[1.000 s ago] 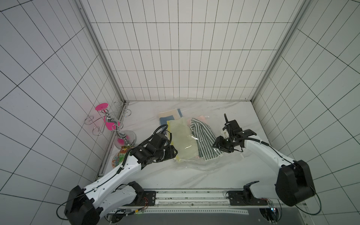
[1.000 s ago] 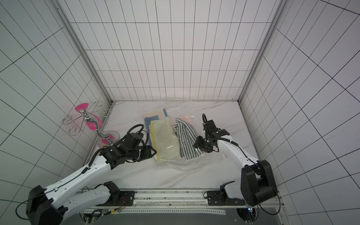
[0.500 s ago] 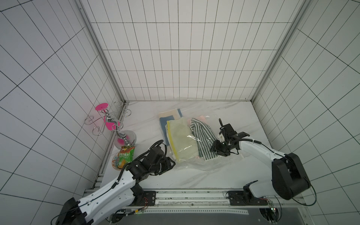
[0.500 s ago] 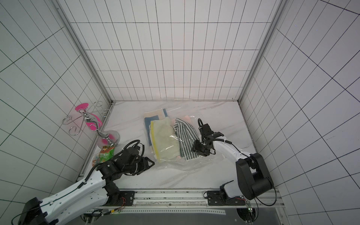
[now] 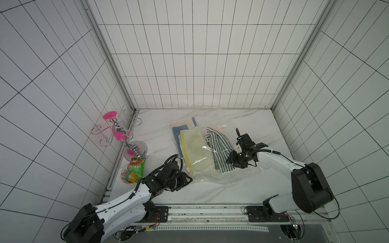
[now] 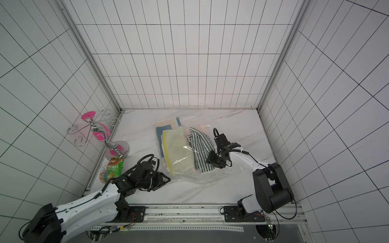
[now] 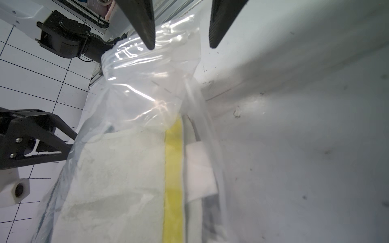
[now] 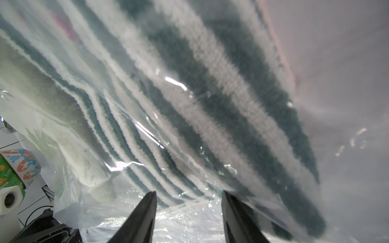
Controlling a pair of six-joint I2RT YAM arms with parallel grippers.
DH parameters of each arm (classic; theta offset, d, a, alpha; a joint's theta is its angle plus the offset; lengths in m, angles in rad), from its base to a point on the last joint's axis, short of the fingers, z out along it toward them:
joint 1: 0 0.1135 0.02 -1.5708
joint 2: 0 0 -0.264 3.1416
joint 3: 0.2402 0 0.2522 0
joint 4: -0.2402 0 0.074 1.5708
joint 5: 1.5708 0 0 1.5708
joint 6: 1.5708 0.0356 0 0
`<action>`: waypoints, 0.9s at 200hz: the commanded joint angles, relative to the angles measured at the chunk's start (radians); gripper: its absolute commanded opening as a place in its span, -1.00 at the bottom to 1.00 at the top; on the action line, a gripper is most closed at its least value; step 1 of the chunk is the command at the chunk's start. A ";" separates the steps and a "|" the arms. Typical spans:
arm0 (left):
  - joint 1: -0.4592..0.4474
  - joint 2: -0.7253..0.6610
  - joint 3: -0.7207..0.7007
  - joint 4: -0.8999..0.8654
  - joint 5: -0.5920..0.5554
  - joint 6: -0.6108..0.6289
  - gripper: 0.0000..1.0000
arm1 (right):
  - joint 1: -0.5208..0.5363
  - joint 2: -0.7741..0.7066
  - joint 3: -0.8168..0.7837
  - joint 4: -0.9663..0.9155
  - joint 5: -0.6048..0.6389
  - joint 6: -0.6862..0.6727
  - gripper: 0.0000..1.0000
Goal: Place the folded towel into the vacuum bag
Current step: Adjust the vacuum bag at the center of the board.
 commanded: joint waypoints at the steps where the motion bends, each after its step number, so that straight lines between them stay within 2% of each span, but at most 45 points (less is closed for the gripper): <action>1: -0.001 -0.053 -0.052 0.032 -0.029 -0.050 -0.11 | 0.011 0.021 -0.030 0.011 -0.001 0.010 0.06; 38: 0.000 -0.030 -0.067 0.163 -0.040 -0.043 -0.12 | 0.019 0.020 -0.033 0.012 0.002 0.013 0.06; 75: 0.000 0.058 -0.038 0.191 -0.032 -0.024 -0.26 | 0.020 0.011 -0.042 0.012 0.008 0.015 0.06; 118: -0.001 -0.042 -0.059 0.213 -0.109 -0.077 -0.52 | 0.021 0.004 -0.049 0.009 0.017 0.010 0.06; 126: -0.002 -0.069 -0.067 0.216 -0.121 -0.096 -0.48 | 0.021 0.001 -0.050 0.009 0.019 0.009 0.06; 139: -0.009 -0.113 -0.074 0.216 -0.128 -0.108 -0.22 | 0.021 -0.001 -0.051 0.008 0.021 0.007 0.07; 150: -0.014 -0.138 -0.076 0.209 -0.132 -0.105 -0.20 | 0.022 -0.002 -0.053 0.009 0.023 0.009 0.06; 170: -0.014 -0.151 -0.096 0.237 -0.122 -0.111 -0.40 | 0.024 0.007 -0.052 0.012 0.020 0.010 0.06; 180: -0.014 -0.149 -0.094 0.249 -0.112 -0.111 -0.58 | 0.029 0.010 -0.055 0.014 0.019 0.013 0.07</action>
